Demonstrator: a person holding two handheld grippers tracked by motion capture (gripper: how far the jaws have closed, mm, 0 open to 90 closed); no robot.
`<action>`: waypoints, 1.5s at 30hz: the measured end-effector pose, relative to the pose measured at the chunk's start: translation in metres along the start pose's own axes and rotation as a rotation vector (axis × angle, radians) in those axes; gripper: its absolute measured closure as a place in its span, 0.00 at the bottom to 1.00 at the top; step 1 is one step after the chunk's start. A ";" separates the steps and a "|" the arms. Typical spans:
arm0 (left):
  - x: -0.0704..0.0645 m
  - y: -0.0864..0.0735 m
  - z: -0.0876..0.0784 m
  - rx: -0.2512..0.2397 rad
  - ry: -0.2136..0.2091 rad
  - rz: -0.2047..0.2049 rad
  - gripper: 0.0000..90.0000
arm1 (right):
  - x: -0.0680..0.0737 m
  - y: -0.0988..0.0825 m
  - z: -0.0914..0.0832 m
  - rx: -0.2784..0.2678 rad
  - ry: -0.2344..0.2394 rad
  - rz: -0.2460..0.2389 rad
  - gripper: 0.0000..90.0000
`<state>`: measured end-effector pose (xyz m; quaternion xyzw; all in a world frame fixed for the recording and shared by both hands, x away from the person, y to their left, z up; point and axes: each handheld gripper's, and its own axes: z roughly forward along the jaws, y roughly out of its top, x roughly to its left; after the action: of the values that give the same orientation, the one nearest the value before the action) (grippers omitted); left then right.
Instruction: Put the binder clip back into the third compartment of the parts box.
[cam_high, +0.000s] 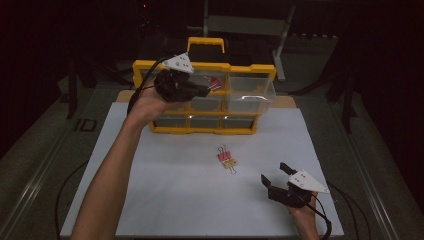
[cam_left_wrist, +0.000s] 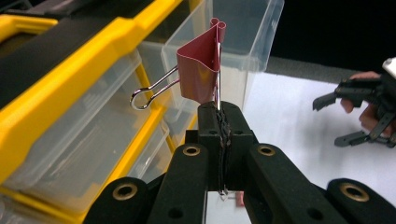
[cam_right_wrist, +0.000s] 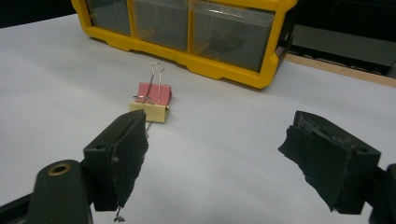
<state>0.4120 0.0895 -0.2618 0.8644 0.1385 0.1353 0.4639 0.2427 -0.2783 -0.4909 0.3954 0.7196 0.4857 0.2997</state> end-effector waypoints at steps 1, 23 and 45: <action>0.000 0.001 0.000 0.000 -0.002 0.000 0.99 | 0.000 0.000 0.000 0.000 0.000 0.001 0.21; 0.000 0.031 0.017 -0.007 -0.016 0.009 0.99 | -0.001 -0.001 -0.002 -0.024 0.001 0.005 0.21; -0.009 0.051 0.038 0.007 -0.041 0.010 0.99 | -0.002 -0.001 -0.002 -0.021 -0.005 -0.004 0.21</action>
<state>0.4235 0.0306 -0.2404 0.8692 0.1250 0.1196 0.4631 0.2415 -0.2808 -0.4907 0.3921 0.7144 0.4917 0.3067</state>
